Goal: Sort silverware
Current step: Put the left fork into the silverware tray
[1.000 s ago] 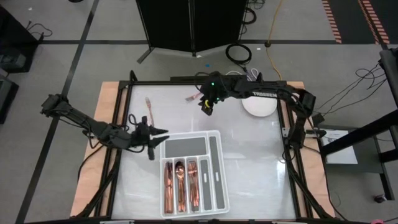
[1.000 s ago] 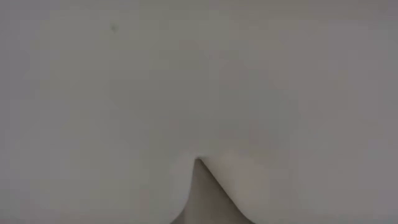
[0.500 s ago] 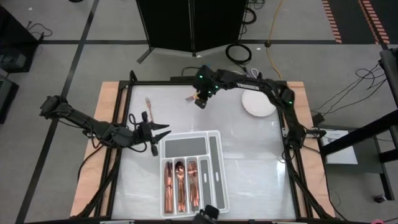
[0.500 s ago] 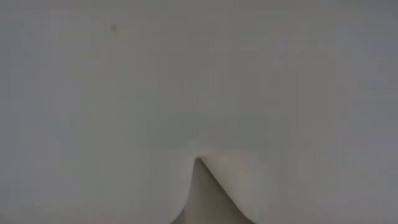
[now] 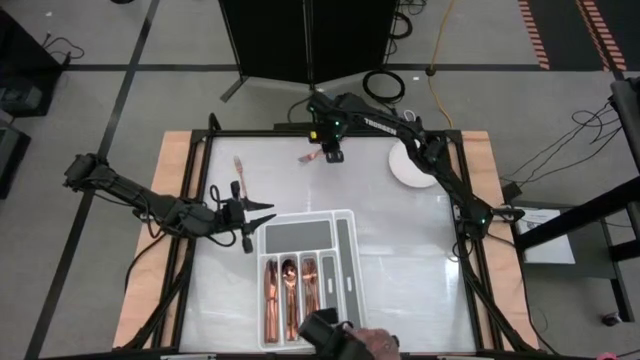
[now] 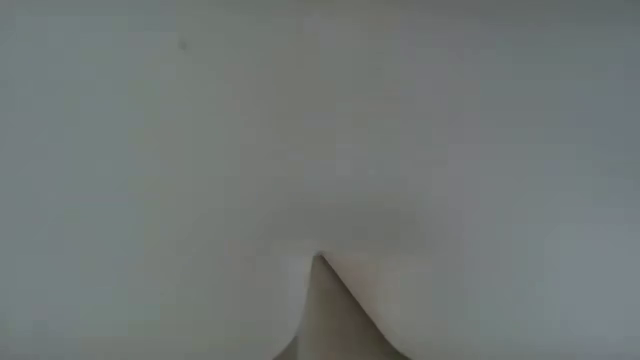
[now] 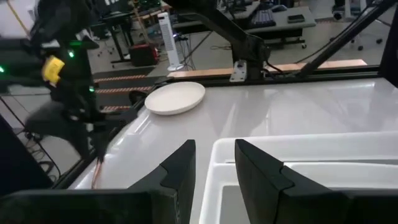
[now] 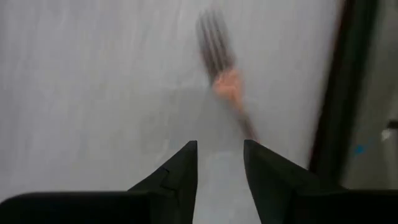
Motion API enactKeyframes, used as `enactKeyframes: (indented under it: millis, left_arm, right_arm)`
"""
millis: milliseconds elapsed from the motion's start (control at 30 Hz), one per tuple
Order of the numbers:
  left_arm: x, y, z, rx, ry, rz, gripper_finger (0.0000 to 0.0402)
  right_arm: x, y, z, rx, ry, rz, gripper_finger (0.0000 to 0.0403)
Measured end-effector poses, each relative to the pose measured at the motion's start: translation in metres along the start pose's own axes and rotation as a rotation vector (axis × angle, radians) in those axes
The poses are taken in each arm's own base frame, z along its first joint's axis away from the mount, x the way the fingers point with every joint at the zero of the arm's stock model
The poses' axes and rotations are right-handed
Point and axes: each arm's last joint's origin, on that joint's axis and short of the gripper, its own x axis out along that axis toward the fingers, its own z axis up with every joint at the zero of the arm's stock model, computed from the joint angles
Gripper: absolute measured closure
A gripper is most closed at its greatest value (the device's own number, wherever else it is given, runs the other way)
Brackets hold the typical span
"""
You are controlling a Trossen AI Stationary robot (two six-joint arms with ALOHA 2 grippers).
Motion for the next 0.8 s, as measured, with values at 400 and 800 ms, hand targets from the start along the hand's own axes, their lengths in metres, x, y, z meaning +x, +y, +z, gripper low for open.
enactKeyframes:
  millis: [400, 800]
  left_arm:
    - [0.0, 0.0, 0.0, 0.076, 0.002, -0.001, 0.0288]
    - [0.002, 0.004, -0.003, 0.11, 0.031, 0.04, 0.0288]
  right_arm:
    - [0.026, -0.027, -0.027, 0.031, 0.031, -0.002, 0.0327]
    - [0.026, -0.032, -0.029, 0.044, -0.004, 0.001, 0.0327]
